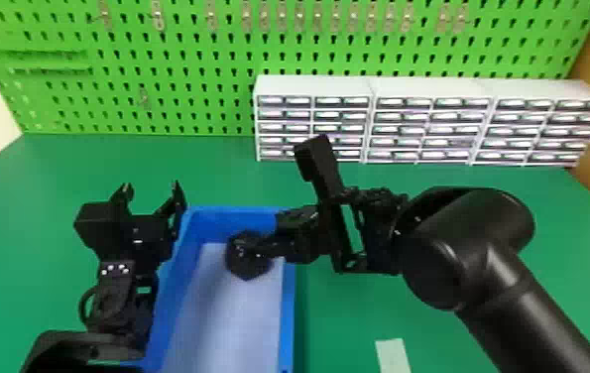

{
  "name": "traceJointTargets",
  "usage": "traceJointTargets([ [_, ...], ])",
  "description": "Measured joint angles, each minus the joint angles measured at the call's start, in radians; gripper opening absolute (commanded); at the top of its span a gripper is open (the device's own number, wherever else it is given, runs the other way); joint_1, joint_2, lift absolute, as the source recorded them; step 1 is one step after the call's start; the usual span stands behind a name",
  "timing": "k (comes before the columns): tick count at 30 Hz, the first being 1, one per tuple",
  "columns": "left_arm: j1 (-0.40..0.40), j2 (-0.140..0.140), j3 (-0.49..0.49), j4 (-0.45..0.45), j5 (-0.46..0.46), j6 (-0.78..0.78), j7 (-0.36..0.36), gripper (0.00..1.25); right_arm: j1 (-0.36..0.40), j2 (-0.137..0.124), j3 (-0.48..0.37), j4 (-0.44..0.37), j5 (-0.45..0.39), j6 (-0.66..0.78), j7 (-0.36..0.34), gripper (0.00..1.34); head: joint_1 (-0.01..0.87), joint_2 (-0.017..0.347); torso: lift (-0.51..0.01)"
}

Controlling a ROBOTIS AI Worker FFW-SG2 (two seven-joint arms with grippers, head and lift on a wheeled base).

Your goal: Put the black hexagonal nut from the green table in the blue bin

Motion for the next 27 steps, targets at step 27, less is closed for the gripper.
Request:
traceJointTargets([
  [27,0.003,0.000,0.003,0.000,0.000,0.000,0.002,0.75,0.089,0.045,-0.382,-0.022,0.168,-0.145,-0.002,1.17,0.657,0.057,-0.095],
])
